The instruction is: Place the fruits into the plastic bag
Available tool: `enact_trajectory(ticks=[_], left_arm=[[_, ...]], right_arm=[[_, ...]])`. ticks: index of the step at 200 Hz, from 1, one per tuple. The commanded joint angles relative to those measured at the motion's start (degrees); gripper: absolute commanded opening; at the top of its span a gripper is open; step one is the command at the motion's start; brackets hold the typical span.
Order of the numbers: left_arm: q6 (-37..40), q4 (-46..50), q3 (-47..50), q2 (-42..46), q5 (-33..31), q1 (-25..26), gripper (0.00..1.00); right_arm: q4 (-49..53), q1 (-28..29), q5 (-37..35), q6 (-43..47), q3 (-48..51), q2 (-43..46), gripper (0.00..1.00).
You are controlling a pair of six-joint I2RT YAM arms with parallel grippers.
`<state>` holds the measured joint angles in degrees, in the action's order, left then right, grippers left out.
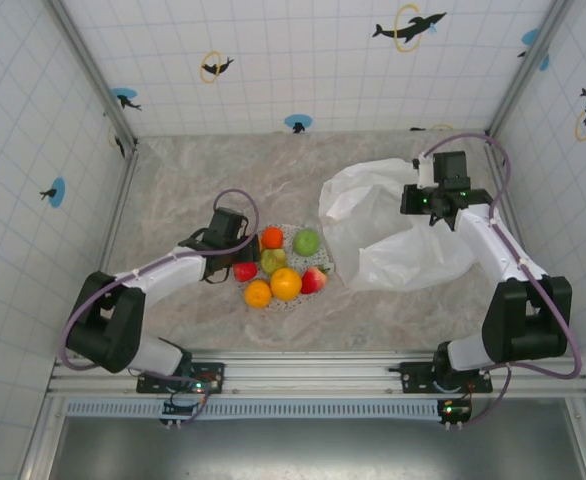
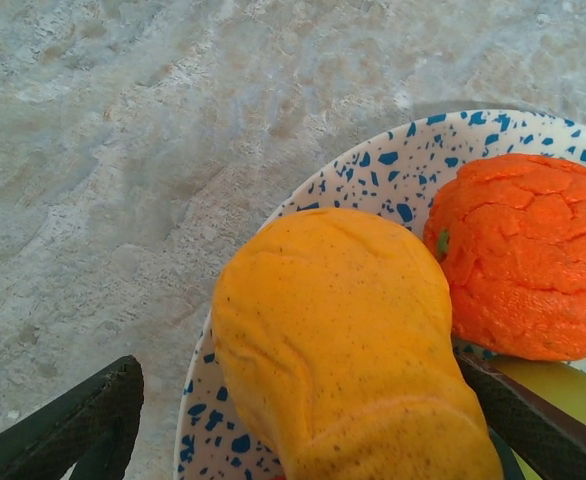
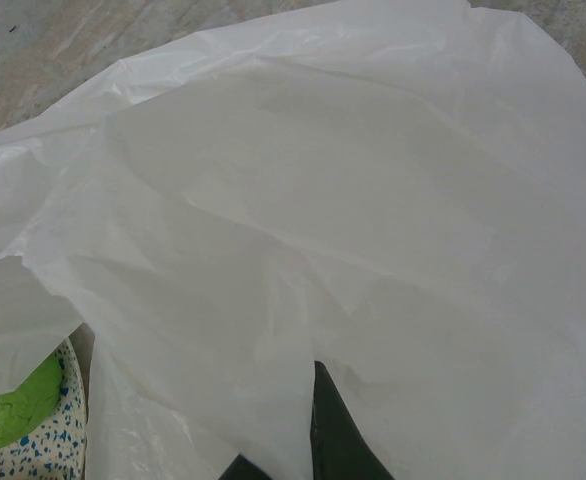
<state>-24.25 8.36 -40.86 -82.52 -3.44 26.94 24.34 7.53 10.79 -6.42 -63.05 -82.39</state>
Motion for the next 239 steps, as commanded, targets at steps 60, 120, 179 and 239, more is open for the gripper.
enact_trajectory(ticks=[60, 120, 179, 239], left_arm=[[0.08, -3.44, -1.84, -4.88, 1.19, -0.74, 0.81], [0.53, -4.34, -2.73, -6.85, 2.15, -1.36, 0.77], [0.39, -5.19, -1.99, -2.8, -0.84, -1.45, 0.65], [0.47, -6.4, -0.63, 9.57, 0.41, -0.78, 0.56]], right_arm=[[-1.17, -0.61, 0.9, 0.7, 0.81, -0.29, 0.0], [-1.21, -0.78, 1.25, 0.7, 0.94, -0.4, 0.0], [-1.08, -0.92, 1.61, 0.61, 0.56, -0.58, 0.0], [-1.08, -1.32, 3.68, -0.59, 0.03, -0.49, 0.0]])
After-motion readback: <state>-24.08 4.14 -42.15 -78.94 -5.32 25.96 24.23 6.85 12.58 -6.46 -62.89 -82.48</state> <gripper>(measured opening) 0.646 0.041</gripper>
